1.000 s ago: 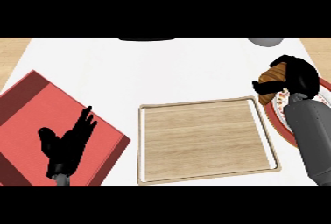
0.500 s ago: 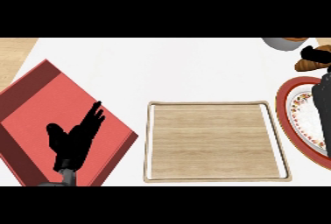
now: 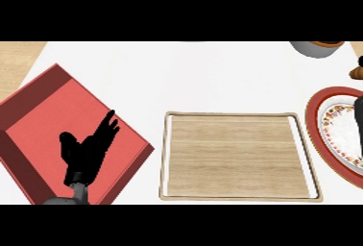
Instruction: Pick the croissant from the tray and place it in the plate
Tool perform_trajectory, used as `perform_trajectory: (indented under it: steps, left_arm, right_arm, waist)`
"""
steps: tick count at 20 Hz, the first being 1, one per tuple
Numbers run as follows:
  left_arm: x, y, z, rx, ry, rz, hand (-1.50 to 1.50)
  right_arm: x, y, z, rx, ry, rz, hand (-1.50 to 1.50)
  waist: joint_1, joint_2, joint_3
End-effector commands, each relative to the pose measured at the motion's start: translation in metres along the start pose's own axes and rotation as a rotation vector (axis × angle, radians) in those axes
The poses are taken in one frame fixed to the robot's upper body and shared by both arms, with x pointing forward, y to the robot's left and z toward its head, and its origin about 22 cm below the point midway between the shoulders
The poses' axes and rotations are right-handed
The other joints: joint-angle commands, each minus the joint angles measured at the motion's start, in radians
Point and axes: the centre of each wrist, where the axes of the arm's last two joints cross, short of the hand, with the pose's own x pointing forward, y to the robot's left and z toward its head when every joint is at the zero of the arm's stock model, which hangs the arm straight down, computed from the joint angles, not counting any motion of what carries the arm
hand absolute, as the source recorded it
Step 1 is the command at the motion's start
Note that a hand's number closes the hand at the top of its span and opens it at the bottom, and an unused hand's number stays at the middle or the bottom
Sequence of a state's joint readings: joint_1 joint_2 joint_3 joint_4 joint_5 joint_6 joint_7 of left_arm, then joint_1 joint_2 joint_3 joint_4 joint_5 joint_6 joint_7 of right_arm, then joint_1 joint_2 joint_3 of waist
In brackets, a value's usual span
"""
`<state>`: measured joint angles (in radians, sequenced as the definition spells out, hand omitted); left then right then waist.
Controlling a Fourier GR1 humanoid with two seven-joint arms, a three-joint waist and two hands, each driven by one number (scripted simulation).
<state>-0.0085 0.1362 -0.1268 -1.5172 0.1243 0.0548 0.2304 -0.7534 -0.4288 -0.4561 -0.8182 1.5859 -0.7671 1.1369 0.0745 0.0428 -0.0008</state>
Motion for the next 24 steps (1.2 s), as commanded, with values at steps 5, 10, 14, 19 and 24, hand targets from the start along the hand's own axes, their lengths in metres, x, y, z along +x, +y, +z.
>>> perform_trajectory:
  steps: [5,10,14,19,24]
  left_arm:
    - [-0.004,0.001,-0.002,0.019,0.05,0.012,0.0]
    - [-0.017,0.007,0.006,0.051,0.068,0.018,0.0]
    - [-0.021,0.001,0.004,0.031,0.073,0.034,0.0]
    - [-0.006,-0.002,0.0,0.028,0.069,0.017,0.0]
    - [-0.014,0.012,0.0,0.058,0.092,0.029,0.0]
  right_arm:
    - [-0.042,0.008,-0.015,-0.26,0.247,0.014,1.5]
    - [-0.076,0.01,-0.01,-0.337,0.279,0.063,1.5]
    - [-0.102,0.014,-0.005,-0.372,0.305,0.063,1.5]
    - [-0.129,0.017,-0.004,-0.416,0.309,0.062,1.5]
    - [-0.151,0.039,0.022,-0.101,0.589,0.22,-1.5]
  waist:
    - [-0.029,-0.011,0.0]
    - [-0.039,-0.024,0.001]
    - [-0.044,-0.025,0.003]
    - [-0.046,-0.028,0.004]
    - [-0.069,-0.037,0.004]
